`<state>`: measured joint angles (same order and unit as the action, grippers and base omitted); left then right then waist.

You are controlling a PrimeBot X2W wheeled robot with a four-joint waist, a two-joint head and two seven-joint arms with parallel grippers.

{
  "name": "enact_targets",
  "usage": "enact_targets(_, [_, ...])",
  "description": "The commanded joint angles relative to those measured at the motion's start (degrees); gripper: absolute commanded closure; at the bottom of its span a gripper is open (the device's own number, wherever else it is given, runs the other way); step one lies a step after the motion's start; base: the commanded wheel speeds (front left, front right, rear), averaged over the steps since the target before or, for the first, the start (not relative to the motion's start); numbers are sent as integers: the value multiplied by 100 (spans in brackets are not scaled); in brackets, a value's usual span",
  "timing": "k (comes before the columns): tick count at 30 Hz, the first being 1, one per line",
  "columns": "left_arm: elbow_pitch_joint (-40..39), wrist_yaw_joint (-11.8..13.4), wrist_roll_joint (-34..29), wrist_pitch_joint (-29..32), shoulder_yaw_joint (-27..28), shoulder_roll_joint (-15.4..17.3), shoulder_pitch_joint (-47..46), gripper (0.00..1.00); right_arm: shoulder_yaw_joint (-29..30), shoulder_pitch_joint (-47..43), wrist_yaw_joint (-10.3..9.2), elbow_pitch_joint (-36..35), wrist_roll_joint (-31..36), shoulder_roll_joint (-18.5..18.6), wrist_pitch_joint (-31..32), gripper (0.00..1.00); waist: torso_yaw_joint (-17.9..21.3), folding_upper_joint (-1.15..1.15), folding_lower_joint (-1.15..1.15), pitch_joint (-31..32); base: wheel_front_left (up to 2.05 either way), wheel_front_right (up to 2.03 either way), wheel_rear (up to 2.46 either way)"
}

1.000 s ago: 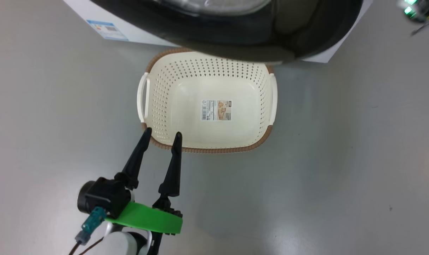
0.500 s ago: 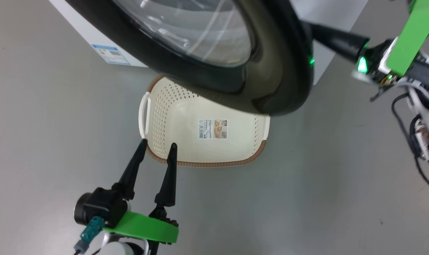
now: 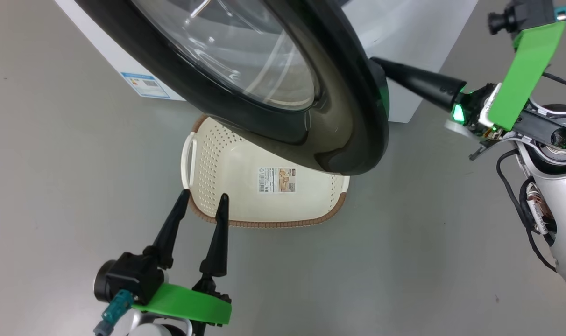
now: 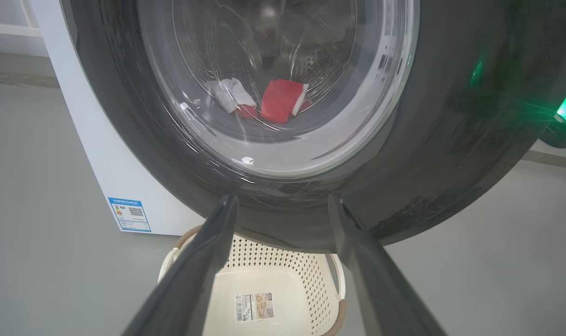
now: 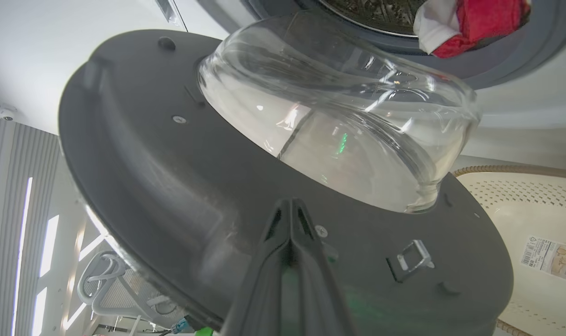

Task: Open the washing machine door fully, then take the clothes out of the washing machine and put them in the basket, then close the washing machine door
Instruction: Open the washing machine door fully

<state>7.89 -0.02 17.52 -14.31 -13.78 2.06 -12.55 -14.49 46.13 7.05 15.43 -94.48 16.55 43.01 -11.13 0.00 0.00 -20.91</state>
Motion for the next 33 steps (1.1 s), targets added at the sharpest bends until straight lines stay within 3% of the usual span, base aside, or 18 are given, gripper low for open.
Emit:
enact_targets(1, [-125, -19, -75, -69, 200, 82, 77, 0, 62, -114, 44, -87, 113, -59, -100, 100, 12, 0, 0, 34, 0, 0, 0])
enact_targets(11, [-35, -102, -130, -69, 319, 82, 186, 0, 351, -565, 44, 270, 407, -36, -625, 97, 150, 0, 0, 335, 0, 0, 0])
enact_targets(19, [-25, -141, -191, -69, 450, 82, 317, 0, 479, -1278, 44, 249, 471, 5, -913, 72, 331, 0, 0, 498, 0, 0, 0])
enact_targets(20, [-20, -145, -196, -69, 463, 82, 330, 0, 500, -1369, 44, 248, 476, 10, -958, 64, 347, 0, 0, 513, 0, 0, 0])
enact_targets(23, [-12, -155, -193, -69, 509, 82, 362, 0, 544, -1663, 44, 221, 464, 27, -1035, 55, 390, 0, 0, 556, 0, 0, 0])
enact_targets(24, [-13, -156, -190, -69, 527, 82, 373, 0, 560, -1762, 44, 215, 466, 31, -1069, 39, 405, 0, 0, 565, 0, 0, 0])
enact_targets(25, [-12, -157, -187, -69, 547, 82, 384, 0, 570, -1861, 44, 205, 467, 29, -1101, 14, 421, 0, 0, 575, 0, 0, 0])
enact_targets(26, [-12, -158, -186, -69, 571, 82, 398, 0, 581, -1958, 44, 199, 469, 20, -1140, 0, 443, 0, 0, 586, 0, 0, 0])
enact_targets(33, [-13, -182, -176, -69, 743, 82, 478, 0, 615, -2531, 44, 156, 480, -59, -1344, 0, 584, 0, 0, 623, 0, 0, 0])
